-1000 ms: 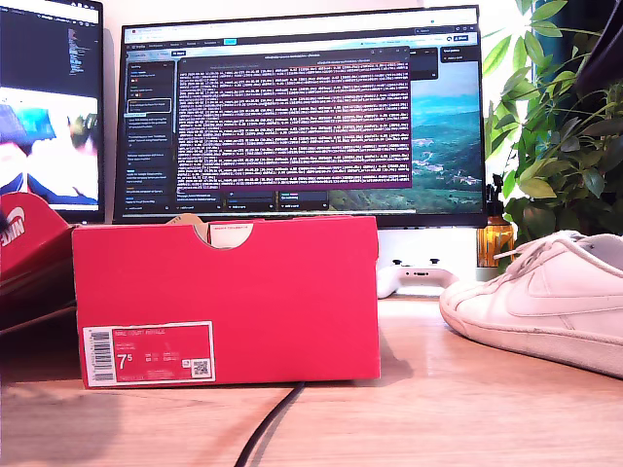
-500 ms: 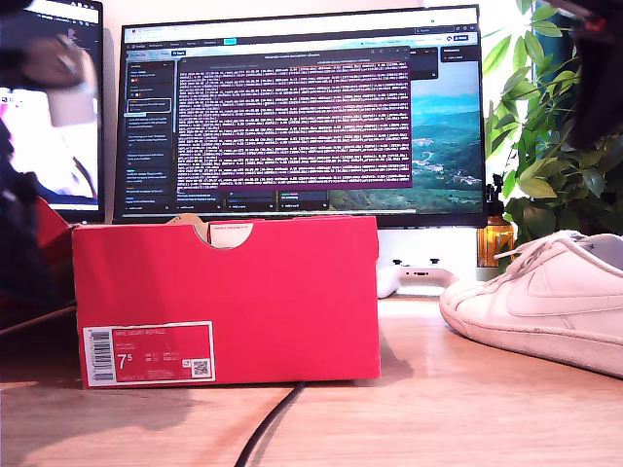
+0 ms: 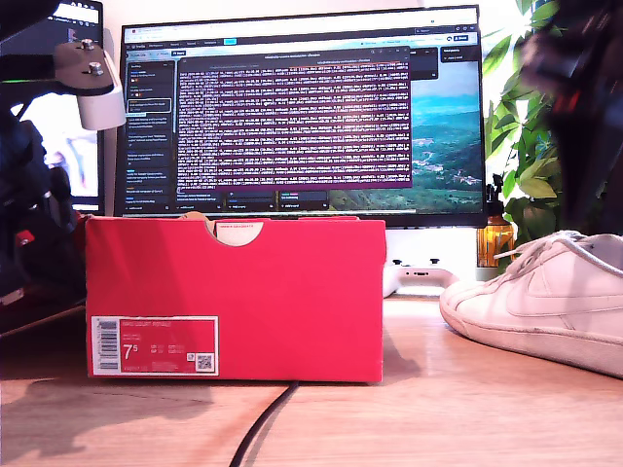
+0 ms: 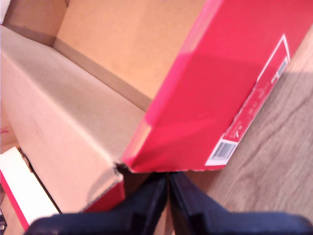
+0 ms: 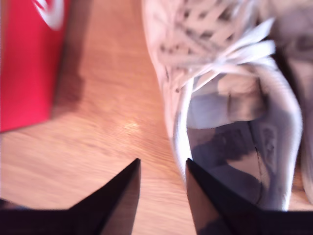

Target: Pack the white shoes by picking the first shoe and placing it inside the red shoebox, left side, then picking and rotating the second shoe and placing it in the shoebox

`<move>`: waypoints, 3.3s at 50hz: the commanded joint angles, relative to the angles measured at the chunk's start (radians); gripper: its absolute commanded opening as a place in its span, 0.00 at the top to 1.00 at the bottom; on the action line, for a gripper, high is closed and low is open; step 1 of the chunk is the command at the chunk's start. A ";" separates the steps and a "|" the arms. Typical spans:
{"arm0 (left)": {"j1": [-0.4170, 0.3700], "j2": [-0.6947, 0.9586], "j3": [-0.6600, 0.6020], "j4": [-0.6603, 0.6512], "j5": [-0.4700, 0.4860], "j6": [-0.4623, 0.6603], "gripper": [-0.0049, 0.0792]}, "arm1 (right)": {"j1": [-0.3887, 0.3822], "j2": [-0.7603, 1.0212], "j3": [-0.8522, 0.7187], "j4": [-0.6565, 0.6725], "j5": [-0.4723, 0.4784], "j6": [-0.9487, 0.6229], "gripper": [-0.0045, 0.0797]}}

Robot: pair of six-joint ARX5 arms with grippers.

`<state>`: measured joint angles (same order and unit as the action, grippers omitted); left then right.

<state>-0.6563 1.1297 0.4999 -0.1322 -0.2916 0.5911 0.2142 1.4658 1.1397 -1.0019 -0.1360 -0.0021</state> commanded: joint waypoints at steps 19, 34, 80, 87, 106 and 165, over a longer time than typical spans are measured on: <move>0.000 0.005 -0.003 0.027 0.003 0.000 0.97 | 0.021 0.160 0.006 -0.019 0.091 -0.051 0.62; 0.000 0.005 -0.003 0.026 0.003 0.000 0.97 | 0.022 0.205 0.008 0.025 0.072 -0.043 0.96; 0.000 0.005 -0.003 -0.001 0.003 0.000 0.97 | 0.278 0.172 0.552 0.097 -0.222 0.349 0.96; 0.000 0.005 -0.003 -0.001 0.003 0.001 0.97 | 0.320 0.190 0.552 0.213 -0.222 0.423 0.96; 0.000 0.005 -0.003 -0.002 0.003 0.001 0.97 | 0.406 0.281 0.552 0.432 -0.207 0.616 0.96; 0.000 0.005 -0.003 -0.002 0.003 0.003 0.97 | 0.489 0.570 0.552 0.532 -0.113 0.657 0.96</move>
<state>-0.6563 1.1297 0.4999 -0.1486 -0.2901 0.5907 0.6979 2.0338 1.6737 -0.4938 -0.2508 0.6643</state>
